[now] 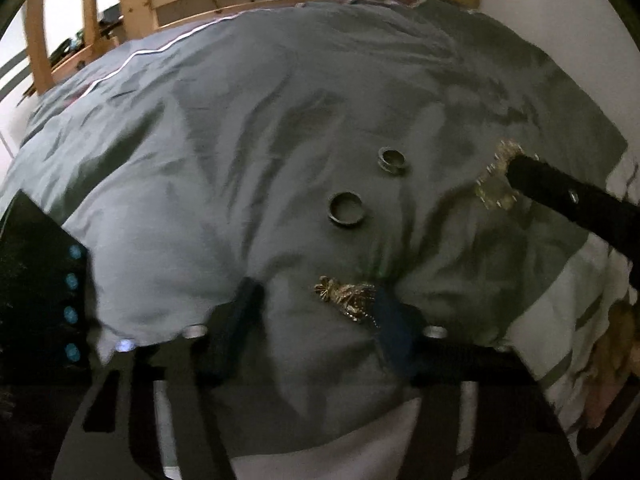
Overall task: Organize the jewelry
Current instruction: 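Grasp the small gold chain with the left tool while the right tool holds the pendant, then carry the gold pieces over the black box and open both tools to drop them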
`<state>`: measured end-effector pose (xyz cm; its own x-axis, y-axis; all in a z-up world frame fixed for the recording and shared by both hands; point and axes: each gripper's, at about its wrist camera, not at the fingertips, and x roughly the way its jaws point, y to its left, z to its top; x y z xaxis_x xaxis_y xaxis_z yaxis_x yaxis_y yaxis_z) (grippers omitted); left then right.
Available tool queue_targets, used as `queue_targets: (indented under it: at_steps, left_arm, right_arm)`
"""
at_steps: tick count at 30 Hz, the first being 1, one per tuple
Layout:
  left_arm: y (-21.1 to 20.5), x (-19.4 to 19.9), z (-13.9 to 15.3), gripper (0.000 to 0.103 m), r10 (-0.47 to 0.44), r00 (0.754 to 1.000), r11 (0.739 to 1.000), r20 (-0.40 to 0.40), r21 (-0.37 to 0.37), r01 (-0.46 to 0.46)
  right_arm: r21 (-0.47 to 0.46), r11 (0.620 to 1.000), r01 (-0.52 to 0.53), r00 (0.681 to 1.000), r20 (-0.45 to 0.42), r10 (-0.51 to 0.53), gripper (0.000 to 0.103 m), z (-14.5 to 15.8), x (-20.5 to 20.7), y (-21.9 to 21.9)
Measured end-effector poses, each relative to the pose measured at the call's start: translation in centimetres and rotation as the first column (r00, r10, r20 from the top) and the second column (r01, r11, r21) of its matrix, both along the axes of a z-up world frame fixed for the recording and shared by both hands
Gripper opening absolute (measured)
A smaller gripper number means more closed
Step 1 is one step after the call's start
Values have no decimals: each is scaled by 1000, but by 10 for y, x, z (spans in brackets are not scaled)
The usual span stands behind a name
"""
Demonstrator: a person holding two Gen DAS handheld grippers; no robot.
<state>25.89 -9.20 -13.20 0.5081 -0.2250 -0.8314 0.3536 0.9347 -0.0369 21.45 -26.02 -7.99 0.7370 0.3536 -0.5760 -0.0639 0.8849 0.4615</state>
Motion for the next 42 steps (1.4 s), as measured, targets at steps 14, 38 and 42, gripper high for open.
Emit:
queue_targets:
  at_steps: [14, 38, 42]
  left_arm:
    - [15, -21, 40, 12, 17, 995, 999, 94, -45, -13]
    - [99, -76, 153, 12, 143, 960, 981, 240, -162, -106]
    - [129, -86, 164, 12, 166, 956, 978, 244, -162, -128]
  right_arm:
    - [15, 1000, 6, 1000, 28, -7, 13, 8, -6, 0]
    - [-66, 989, -136, 979, 147, 144, 13, 74, -40, 62]
    - [-91, 979, -182, 968, 160, 195, 13, 87, -46, 87]
